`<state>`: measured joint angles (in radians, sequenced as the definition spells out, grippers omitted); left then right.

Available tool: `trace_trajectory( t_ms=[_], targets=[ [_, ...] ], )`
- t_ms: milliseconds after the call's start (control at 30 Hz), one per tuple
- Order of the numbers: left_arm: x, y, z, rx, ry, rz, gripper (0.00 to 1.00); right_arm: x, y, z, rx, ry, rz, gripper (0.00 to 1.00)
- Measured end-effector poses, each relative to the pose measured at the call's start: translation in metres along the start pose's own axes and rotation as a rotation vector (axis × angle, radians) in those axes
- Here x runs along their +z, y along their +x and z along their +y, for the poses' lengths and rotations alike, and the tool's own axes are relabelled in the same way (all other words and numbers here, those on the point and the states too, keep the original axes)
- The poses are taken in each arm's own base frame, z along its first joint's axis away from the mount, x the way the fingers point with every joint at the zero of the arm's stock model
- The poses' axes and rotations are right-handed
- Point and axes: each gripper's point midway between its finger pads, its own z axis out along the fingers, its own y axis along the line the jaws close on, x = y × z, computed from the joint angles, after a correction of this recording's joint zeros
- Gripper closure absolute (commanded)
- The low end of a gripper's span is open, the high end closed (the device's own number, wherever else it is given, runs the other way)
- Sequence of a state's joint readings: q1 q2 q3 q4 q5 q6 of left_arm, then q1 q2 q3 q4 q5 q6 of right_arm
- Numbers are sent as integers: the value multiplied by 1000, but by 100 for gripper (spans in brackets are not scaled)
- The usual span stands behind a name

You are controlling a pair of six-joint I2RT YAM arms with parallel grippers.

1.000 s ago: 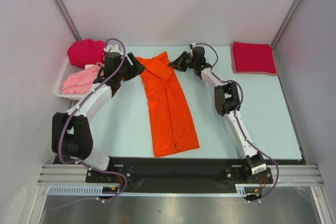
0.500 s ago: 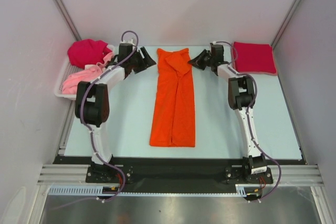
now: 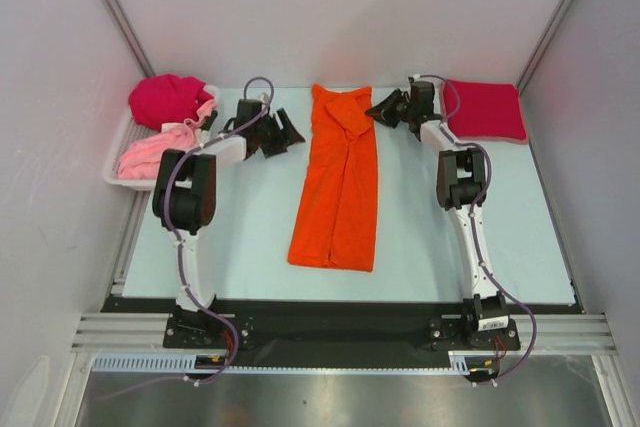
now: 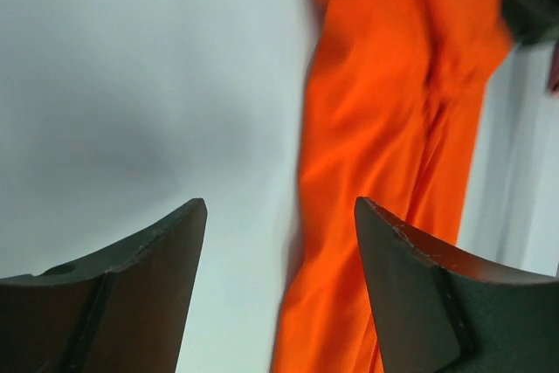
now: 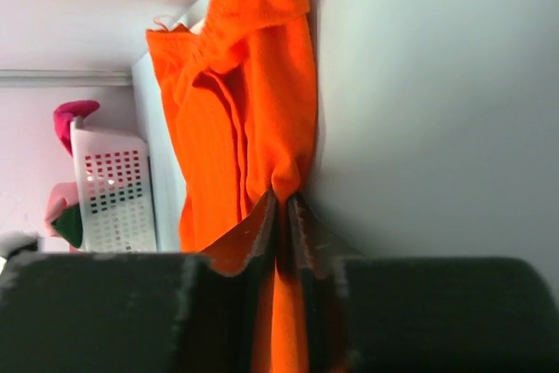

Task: Fold and stack the t-shirts
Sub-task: Fold the tshirt

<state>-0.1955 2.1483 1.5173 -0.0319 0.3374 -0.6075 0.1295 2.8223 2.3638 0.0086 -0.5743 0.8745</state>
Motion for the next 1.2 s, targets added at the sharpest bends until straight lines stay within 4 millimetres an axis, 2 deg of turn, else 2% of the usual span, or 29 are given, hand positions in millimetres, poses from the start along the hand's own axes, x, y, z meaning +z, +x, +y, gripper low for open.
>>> trace_trajectory(
  t_ms=[67,100,167,267,367,533,600,733,867,1000,1200],
  targets=[
    [-17,34,14,-12,-32,66,24,4,2,5,0,-15,8,74],
    [-26,49,20,-13,-46,91,24,3,3,5,-1,-12,13,61],
    [-47,74,29,-12,-71,142,24,1,3,10,-8,-17,23,53],
    [-80,94,25,10,-59,176,25,-9,4,14,-10,19,49,48],
    [-108,104,15,24,-32,175,26,-22,6,11,4,66,86,45],
    [-144,130,12,21,-5,187,28,-61,3,-1,10,193,140,39],
    [-153,145,17,12,-6,209,28,-82,2,-3,7,245,157,39],
    [-172,183,31,-23,-34,283,26,-134,12,2,2,347,191,38],
    [-187,203,37,-43,-47,318,25,-193,57,19,-6,406,244,37],
    [-196,214,38,-47,-36,328,26,-248,118,36,-16,418,300,36],
    [-207,230,40,-64,-27,346,26,-300,202,46,-52,393,380,36]
  ],
)
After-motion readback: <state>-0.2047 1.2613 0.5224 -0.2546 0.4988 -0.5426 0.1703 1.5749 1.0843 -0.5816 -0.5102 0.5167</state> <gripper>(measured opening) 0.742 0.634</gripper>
